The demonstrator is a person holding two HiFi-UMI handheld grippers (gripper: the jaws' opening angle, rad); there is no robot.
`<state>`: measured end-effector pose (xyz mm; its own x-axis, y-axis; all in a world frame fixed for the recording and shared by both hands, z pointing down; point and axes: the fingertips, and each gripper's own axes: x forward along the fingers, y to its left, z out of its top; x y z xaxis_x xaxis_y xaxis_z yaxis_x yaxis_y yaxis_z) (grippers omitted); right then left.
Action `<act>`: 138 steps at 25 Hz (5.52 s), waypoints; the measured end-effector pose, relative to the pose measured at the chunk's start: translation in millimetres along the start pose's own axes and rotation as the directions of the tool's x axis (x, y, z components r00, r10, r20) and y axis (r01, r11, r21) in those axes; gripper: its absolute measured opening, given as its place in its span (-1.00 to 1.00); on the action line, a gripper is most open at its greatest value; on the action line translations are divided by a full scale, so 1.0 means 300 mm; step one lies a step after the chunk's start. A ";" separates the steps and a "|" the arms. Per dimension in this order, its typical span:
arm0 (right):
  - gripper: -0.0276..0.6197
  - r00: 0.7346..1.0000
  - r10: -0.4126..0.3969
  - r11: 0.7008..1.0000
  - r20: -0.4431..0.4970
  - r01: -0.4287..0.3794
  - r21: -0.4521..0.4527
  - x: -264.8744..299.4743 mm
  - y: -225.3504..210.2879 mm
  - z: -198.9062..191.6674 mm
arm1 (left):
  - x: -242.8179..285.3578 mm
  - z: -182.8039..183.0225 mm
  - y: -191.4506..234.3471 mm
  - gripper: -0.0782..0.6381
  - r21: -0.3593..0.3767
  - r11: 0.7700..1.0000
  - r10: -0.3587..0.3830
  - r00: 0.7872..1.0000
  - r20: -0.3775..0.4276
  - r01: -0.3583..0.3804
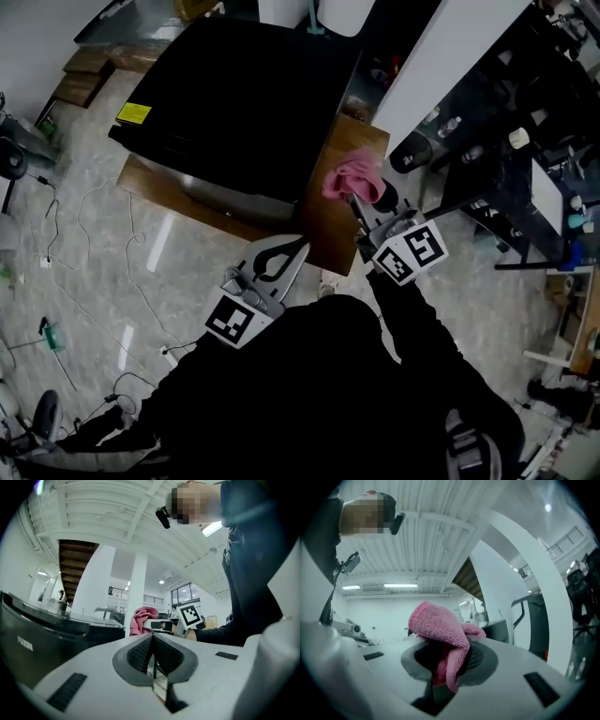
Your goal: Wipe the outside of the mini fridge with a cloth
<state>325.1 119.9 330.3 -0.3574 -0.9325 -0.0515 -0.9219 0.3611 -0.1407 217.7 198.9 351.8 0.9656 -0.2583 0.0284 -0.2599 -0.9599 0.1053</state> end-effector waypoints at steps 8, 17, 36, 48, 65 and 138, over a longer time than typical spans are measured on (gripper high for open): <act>-0.65 0.993 -0.007 0.970 -0.122 -0.023 -0.243 0.048 0.282 0.179 | -0.269 0.240 0.060 -0.77 0.116 0.993 -0.004 0.995 0.103 -0.008; -0.65 0.922 0.006 0.908 -0.387 -0.167 -0.383 0.167 0.395 0.173 | -0.349 0.447 0.135 -0.77 0.173 0.982 0.038 0.978 0.204 -0.074; -0.66 0.809 -0.069 0.902 -0.583 -0.200 -0.383 0.431 0.127 0.016 | -0.122 0.529 0.355 -0.77 0.180 0.978 0.076 0.985 0.157 -0.104; -0.66 0.778 -0.062 0.934 -0.625 -0.175 -0.311 0.710 -0.432 0.065 | 0.213 0.571 0.470 -0.77 0.128 0.991 0.018 0.997 0.073 -0.028; -0.65 0.792 -0.237 0.871 -0.562 -0.084 -0.485 0.765 -0.334 0.228 | 0.000 0.600 0.709 -0.77 0.154 0.988 -0.036 0.992 0.122 0.017; -0.66 0.645 -0.369 0.885 -0.669 0.025 -0.464 1.924 -0.204 -0.042 | -0.274 0.550 1.870 -0.77 0.166 0.972 -0.169 0.985 0.021 0.164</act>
<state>173.4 -440.3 321.5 0.0096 -0.7332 0.6799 -0.8947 0.2974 0.3333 -7.4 -336.5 244.6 0.9955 -0.0943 -0.0103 -0.0947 -0.9938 -0.0581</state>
